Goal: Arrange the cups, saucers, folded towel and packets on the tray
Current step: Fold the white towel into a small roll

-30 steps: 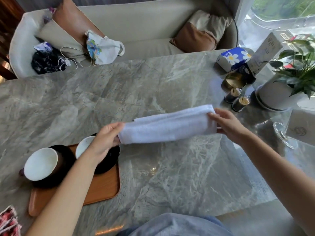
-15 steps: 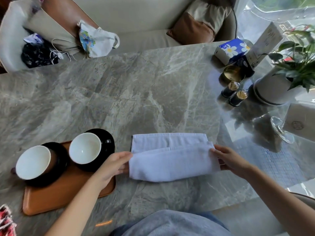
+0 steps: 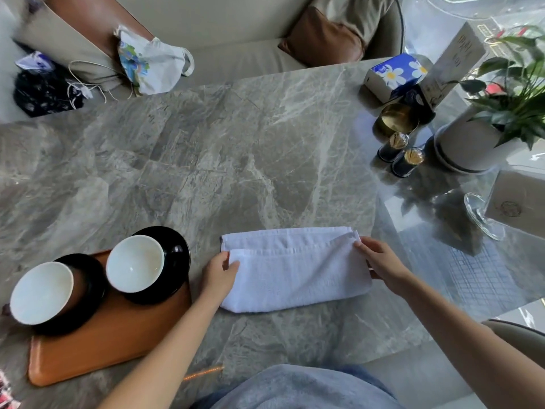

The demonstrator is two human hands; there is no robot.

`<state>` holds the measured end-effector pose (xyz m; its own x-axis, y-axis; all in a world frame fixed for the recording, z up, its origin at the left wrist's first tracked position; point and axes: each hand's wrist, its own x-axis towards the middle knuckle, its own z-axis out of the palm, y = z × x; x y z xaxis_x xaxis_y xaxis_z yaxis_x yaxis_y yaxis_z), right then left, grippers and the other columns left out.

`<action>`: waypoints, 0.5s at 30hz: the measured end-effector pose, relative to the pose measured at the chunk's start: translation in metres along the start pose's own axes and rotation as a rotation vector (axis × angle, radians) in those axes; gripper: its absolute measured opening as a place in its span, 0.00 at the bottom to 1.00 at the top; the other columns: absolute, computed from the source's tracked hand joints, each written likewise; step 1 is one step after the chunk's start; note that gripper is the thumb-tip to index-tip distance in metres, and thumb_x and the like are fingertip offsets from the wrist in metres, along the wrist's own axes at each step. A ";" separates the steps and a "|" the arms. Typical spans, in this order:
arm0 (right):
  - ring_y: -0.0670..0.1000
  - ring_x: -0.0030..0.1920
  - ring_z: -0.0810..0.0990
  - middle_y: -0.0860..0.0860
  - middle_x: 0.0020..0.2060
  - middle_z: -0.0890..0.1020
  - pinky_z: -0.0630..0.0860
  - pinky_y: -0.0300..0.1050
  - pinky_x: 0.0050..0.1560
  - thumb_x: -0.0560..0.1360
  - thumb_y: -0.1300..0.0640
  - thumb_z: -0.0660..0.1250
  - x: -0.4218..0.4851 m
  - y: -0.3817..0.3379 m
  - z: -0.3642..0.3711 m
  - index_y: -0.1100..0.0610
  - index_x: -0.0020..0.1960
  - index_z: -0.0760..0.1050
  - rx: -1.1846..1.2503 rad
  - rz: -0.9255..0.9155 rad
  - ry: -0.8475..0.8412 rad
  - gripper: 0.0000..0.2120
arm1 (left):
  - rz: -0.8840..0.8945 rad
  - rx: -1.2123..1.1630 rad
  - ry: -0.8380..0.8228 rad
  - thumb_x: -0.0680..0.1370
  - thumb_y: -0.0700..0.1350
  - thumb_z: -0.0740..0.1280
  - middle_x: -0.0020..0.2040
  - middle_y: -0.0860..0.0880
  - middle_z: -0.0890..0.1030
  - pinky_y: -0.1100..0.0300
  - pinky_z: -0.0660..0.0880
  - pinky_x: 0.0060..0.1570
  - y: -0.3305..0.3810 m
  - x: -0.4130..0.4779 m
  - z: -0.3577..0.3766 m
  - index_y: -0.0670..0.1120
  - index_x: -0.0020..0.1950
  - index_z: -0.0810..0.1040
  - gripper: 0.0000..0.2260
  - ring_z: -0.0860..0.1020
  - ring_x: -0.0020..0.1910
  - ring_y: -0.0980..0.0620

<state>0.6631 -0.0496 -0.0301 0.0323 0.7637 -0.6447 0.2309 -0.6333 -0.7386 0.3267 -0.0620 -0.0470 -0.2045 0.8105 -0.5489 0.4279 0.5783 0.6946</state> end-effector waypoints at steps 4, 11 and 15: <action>0.54 0.42 0.70 0.55 0.42 0.72 0.69 0.45 0.39 0.80 0.52 0.58 0.008 0.002 -0.005 0.62 0.54 0.74 -0.009 -0.006 0.045 0.14 | 0.124 -0.208 0.069 0.79 0.39 0.60 0.42 0.45 0.78 0.56 0.68 0.43 0.006 -0.002 -0.014 0.43 0.48 0.77 0.06 0.73 0.42 0.52; 0.49 0.31 0.64 0.51 0.31 0.65 0.60 0.40 0.30 0.79 0.54 0.59 0.028 -0.004 0.007 0.60 0.41 0.72 -0.125 -0.040 0.185 0.12 | 0.149 -0.163 0.150 0.79 0.42 0.60 0.35 0.44 0.71 0.56 0.64 0.38 0.007 0.016 -0.017 0.35 0.42 0.73 0.11 0.68 0.36 0.52; 0.47 0.31 0.69 0.46 0.27 0.71 0.64 0.43 0.31 0.78 0.53 0.60 0.032 -0.003 0.013 0.53 0.32 0.71 -0.223 -0.076 0.310 0.16 | 0.091 -0.089 0.180 0.77 0.44 0.60 0.28 0.52 0.63 0.57 0.58 0.32 0.006 0.024 -0.009 0.46 0.31 0.63 0.15 0.61 0.29 0.52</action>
<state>0.6507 -0.0247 -0.0507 0.2914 0.8307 -0.4744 0.4486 -0.5566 -0.6992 0.3161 -0.0386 -0.0517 -0.3259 0.8587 -0.3955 0.3741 0.5013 0.7802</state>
